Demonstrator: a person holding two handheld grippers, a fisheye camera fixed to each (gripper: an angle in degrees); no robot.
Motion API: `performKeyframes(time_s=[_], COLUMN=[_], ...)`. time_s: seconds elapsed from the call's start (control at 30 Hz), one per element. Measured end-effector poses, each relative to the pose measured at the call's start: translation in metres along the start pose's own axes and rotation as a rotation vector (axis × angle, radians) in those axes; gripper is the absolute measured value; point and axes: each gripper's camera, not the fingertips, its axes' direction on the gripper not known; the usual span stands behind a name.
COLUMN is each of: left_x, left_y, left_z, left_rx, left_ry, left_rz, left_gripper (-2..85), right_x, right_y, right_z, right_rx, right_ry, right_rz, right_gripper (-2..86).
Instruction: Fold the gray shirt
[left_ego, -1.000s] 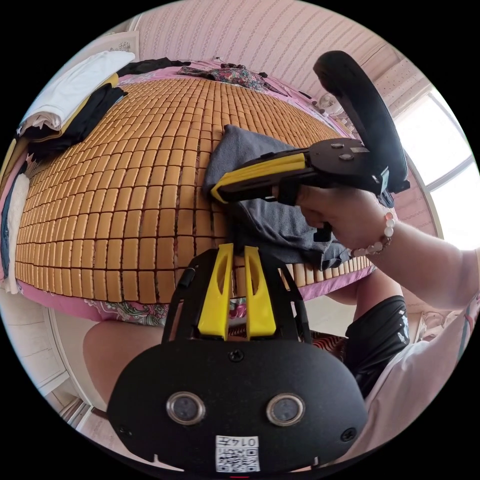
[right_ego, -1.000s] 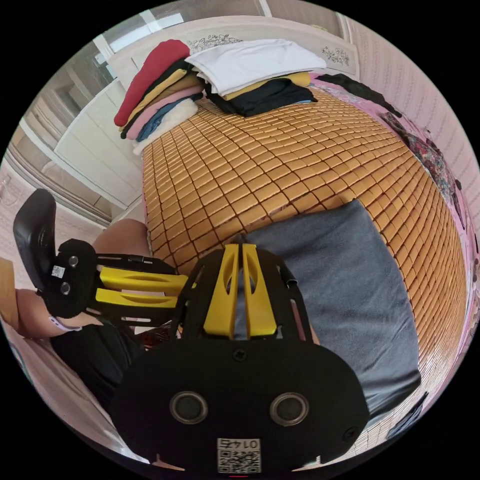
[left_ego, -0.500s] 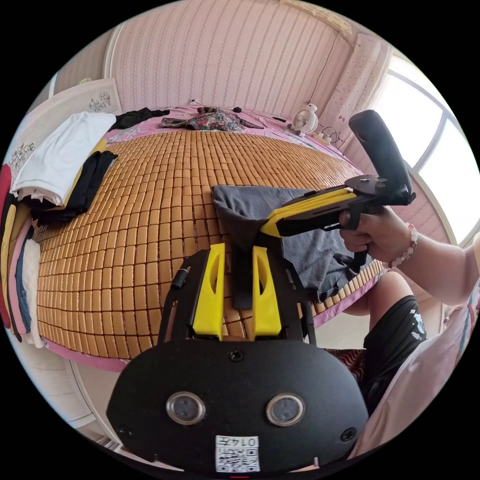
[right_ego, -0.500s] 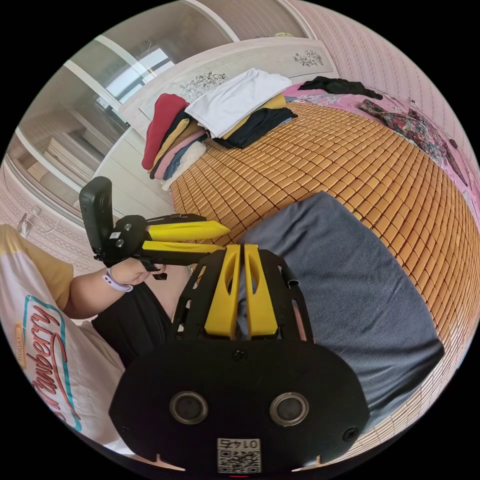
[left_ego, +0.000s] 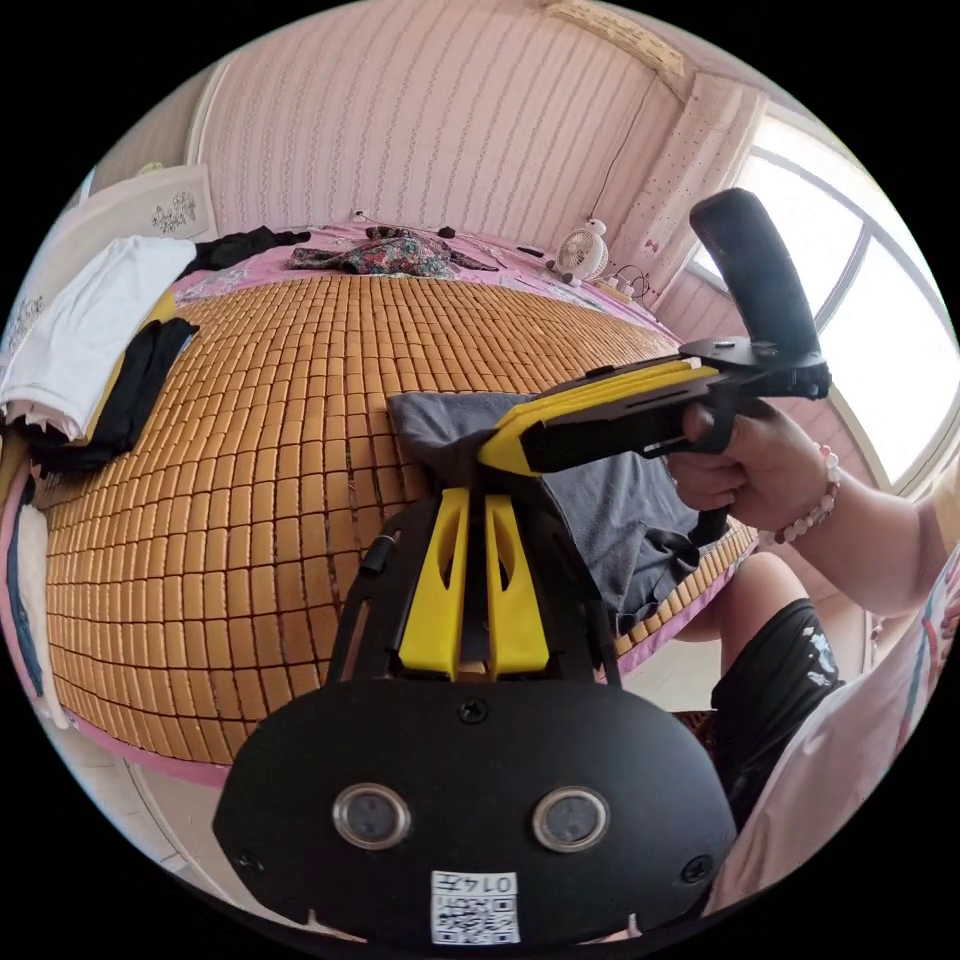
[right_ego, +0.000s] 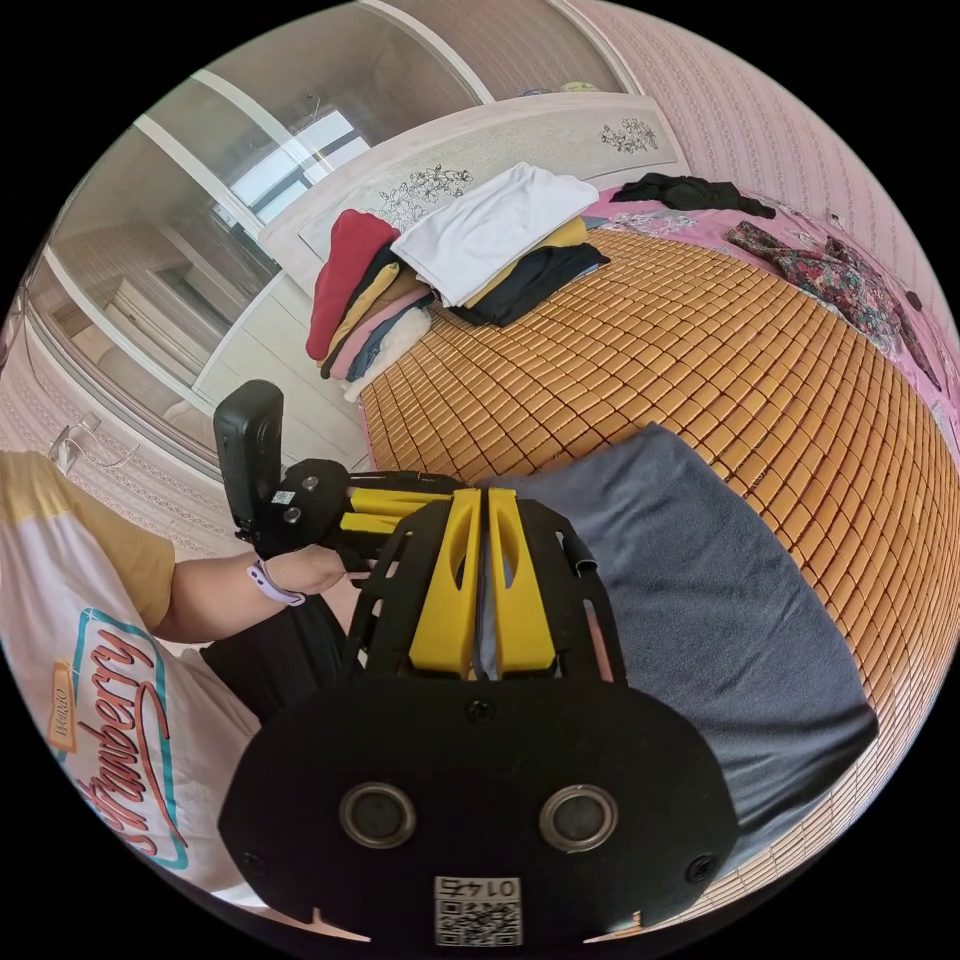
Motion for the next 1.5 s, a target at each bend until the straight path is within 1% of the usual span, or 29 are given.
performKeyframes(time_s=[0.13,0.2,0.27,0.33,0.5,0.57,0.63,0.73,0.77,0.8,0.83,0.9,0.97,1.03,1.1,1.17,1.27,1.3,1.33,1.4,1.5], left_x=[-0.037,-0.057,-0.085,-0.095,-0.104,-0.11,-0.114,-0.118,-0.121,-0.122,-0.124,-0.126,-0.132,-0.131,-0.131,-0.131,-0.122,-0.121,-0.119,-0.12,-0.117], left_y=[0.005,0.009,0.015,0.02,0.035,0.04,0.036,0.014,-0.001,-0.01,-0.029,-0.058,-0.093,-0.115,-0.13,-0.14,-0.142,-0.142,-0.143,-0.146,-0.149], left_z=[0.011,0.028,0.052,0.055,0.032,0.021,0.016,0.015,0.019,0.023,0.031,0.053,0.088,0.116,0.145,0.184,0.19,0.188,0.185,0.188,0.217], left_rx=[0.022,-0.005,-0.097,-0.124,-0.146,-0.171,-0.193,-0.186,-0.184,-0.18,-0.159,-0.133,-0.099,-0.101,-0.139,-0.255,-0.229,-0.214,-0.181,-0.158,-0.227], left_ry=[0.217,0.258,0.322,0.339,0.274,0.233,0.181,0.093,0.058,0.045,0.033,0.02,0.058,0.081,0.054,0.021,0.035,0.005,-0.066,-0.1,-0.113], left_rz=[-0.129,-0.201,-0.329,-0.368,-0.358,-0.341,-0.31,-0.205,-0.164,-0.147,-0.114,-0.091,-0.124,-0.154,-0.179,-0.195,-0.123,-0.123,-0.11,-0.113,-0.098], left_gripper=[0.6,1.3,2.2,2.9,4.3,4.5,4.7,5.1,5.2,5.3,5.4,5.5,5.8,6.0,4.8,3.3,1.4,1.0,0.2,1.5,3.7], right_x=[-0.006,-0.005,-0.005,-0.008,-0.029,-0.025,-0.012,0.028,0.05,0.073,0.084,0.125,0.149,0.169,0.198,0.207,0.195,0.191,0.19,0.19,0.187], right_y=[-0.007,-0.014,-0.018,-0.021,-0.015,-0.005,0.009,0.039,0.051,0.063,0.069,0.086,0.094,0.097,0.102,0.103,0.098,0.098,0.099,0.101,0.101], right_z=[0.007,0.031,0.05,0.054,0.02,0.0,-0.024,-0.069,-0.088,-0.107,-0.115,-0.143,-0.158,-0.164,-0.156,-0.148,-0.161,-0.164,-0.165,-0.162,-0.169], right_rx=[-0.027,-0.112,-0.179,-0.184,-0.076,-0.039,-0.009,0.043,0.057,0.074,0.082,0.11,0.155,0.183,0.157,0.134,0.167,0.17,0.166,0.163,0.196], right_ry=[0.019,0.042,0.047,0.037,-0.064,-0.082,-0.06,0.147,0.256,0.363,0.413,0.574,0.619,0.617,0.541,0.495,0.535,0.552,0.56,0.565,0.552], right_rz=[0.004,0.022,0.028,0.042,-0.029,-0.022,0.01,0.143,0.223,0.301,0.336,0.485,0.581,0.643,0.737,0.742,0.691,0.674,0.671,0.676,0.727], right_gripper=[1.5,1.8,2.0,3.1,6.1,7.1,7.7,8.7,9.1,9.5,9.6,9.5,8.8,8.1,7.1,6.4,6.1,6.0,6.0,5.8,5.7])
